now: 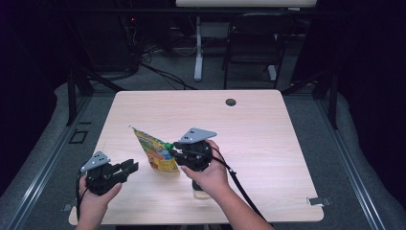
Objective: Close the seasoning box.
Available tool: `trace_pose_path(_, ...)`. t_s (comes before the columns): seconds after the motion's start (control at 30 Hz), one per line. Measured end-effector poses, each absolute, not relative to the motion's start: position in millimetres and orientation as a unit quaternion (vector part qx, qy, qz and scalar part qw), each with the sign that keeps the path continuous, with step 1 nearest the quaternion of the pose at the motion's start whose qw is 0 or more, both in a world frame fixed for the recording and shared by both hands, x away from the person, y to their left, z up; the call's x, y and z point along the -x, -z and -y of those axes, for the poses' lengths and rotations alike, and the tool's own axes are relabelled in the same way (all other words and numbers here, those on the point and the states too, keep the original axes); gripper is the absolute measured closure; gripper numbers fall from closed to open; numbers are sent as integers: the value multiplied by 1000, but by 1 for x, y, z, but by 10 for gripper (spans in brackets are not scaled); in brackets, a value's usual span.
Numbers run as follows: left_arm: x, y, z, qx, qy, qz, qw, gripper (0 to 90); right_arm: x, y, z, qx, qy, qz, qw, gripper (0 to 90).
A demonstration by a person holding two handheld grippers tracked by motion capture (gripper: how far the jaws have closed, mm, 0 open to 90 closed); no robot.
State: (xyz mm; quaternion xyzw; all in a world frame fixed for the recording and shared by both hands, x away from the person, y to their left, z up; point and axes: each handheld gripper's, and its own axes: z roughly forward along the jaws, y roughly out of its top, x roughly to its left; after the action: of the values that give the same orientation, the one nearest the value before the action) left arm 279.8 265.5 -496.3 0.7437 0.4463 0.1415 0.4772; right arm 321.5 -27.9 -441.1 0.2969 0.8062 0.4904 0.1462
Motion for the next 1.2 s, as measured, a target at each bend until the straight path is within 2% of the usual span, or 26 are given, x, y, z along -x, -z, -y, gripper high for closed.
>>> trace_pose_path(0.2,-280,496,-267,-742,-142,-449,477,694,-324,442,23,-300,-488,-807,145,741)
trace_pose_path(0.53,-281,498,-268,-745,-139,-450,473,693,-317,439,23,-289,-484,-815,134,749)
trace_pose_path(1.2,-282,499,-271,-738,-143,-457,476,693,-282,433,56,-240,-470,-843,103,750)
